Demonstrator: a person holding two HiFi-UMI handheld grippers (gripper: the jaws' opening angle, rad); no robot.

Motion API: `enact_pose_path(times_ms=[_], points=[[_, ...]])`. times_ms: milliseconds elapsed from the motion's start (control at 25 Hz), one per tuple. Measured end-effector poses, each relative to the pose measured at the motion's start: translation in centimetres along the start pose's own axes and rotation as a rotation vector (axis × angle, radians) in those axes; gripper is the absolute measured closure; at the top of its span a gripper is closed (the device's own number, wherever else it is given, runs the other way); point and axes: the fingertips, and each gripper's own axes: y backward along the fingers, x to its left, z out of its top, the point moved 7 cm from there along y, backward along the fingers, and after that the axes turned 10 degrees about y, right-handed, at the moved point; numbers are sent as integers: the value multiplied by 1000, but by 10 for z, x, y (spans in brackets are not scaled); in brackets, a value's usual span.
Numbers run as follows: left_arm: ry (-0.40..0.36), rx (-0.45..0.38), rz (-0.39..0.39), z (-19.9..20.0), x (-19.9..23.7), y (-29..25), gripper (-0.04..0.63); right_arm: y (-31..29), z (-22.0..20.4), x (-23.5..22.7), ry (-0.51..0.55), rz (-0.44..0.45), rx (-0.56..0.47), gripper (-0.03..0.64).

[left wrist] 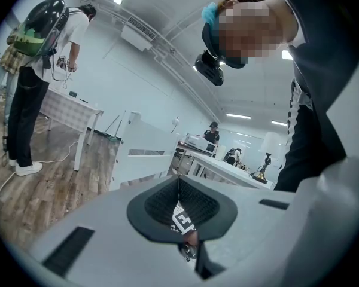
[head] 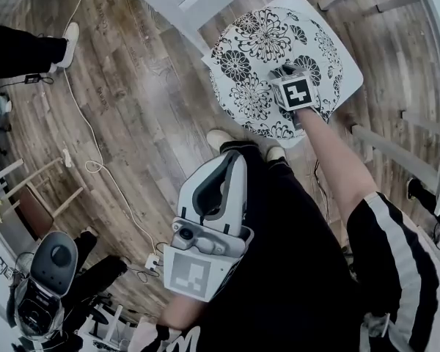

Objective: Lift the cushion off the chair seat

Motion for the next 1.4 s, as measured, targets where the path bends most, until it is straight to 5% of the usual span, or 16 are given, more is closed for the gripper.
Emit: enact_pose_path(times_ms=[320,880,1400], points=[[-11,-24,-14,-2,-1,5,589,-2,0,0,33,-10,-5,472],[12,-11,1,1,-2,9,589,2,-6,14,103,-33,66,583],[-6,-28,-45,0,-21,8,589,37,8,12,88,-40,-66,586]])
